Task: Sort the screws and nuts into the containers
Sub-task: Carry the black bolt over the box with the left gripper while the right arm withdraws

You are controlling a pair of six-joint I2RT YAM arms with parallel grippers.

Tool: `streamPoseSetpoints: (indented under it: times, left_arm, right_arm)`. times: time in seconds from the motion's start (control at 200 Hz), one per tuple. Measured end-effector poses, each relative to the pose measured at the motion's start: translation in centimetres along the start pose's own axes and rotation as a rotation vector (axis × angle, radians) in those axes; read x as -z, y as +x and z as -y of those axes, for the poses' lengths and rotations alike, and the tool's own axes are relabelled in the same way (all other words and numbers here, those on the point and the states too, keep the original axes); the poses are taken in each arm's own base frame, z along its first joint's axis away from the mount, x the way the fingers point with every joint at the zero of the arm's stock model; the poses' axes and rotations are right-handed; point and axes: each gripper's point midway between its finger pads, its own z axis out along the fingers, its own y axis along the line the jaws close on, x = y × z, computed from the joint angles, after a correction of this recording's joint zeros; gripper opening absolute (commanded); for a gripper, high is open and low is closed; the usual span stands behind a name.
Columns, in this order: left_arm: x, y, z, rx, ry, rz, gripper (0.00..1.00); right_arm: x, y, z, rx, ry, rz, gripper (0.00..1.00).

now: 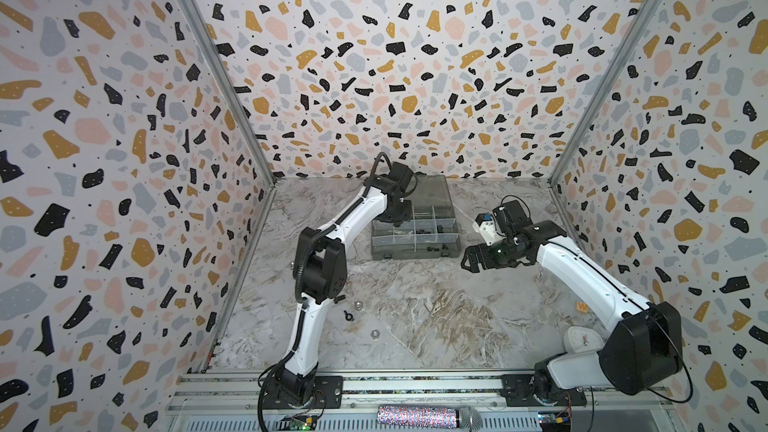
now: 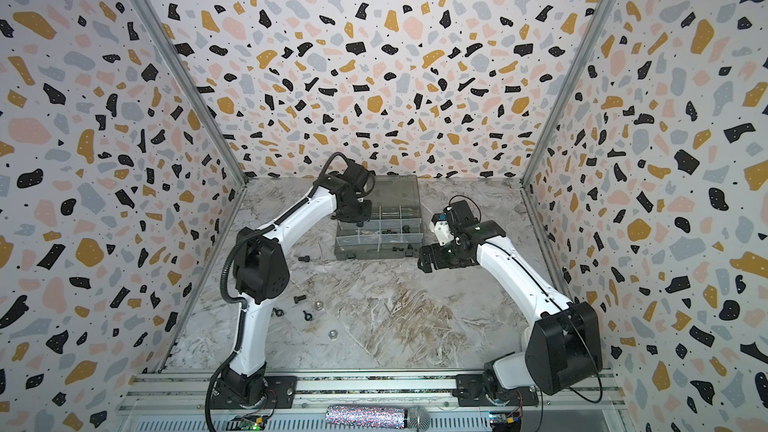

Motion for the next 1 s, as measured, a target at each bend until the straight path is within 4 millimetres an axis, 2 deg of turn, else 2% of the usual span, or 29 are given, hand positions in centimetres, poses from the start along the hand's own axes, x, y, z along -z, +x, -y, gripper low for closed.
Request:
streamPoseSetpoints:
  times: [0.12, 0.26, 0.541, 0.806, 0.881, 1.001]
  left_arm:
    - [-1.5, -1.2, 3.5, -0.029, 0.063, 0.022, 0.13]
    - [-3.2, -0.4, 6.5, -0.033, 0.141, 0.010, 0.13]
    - [-4.4, 0.1, 10.8, -0.006, 0.305, 0.024, 0.12]
    - [-3.9, -1.6, 12.9, 0.012, 0.405, 0.089, 0.12]
    - [-4.4, -1.8, 13.2, 0.017, 0.418, 0.095, 0.12]
    - [-6.3, -1.2, 13.4, 0.030, 0.430, 0.074, 0.13]
  right_arm:
    - [0.9, 0.3, 1.3, -0.041, 0.021, 0.022, 0.99]
    - [2.2, 0.7, 2.2, -0.070, 0.038, 0.051, 0.99]
    - [3.7, 3.0, 3.4, -0.123, 0.063, 0.070, 1.00]
    - [4.7, 4.0, 3.7, -0.162, 0.080, 0.079, 1.00]
    - [4.9, 4.1, 3.7, -0.169, 0.086, 0.084, 1.00]
    - [5.4, 4.3, 3.8, -0.177, 0.097, 0.092, 1.00]
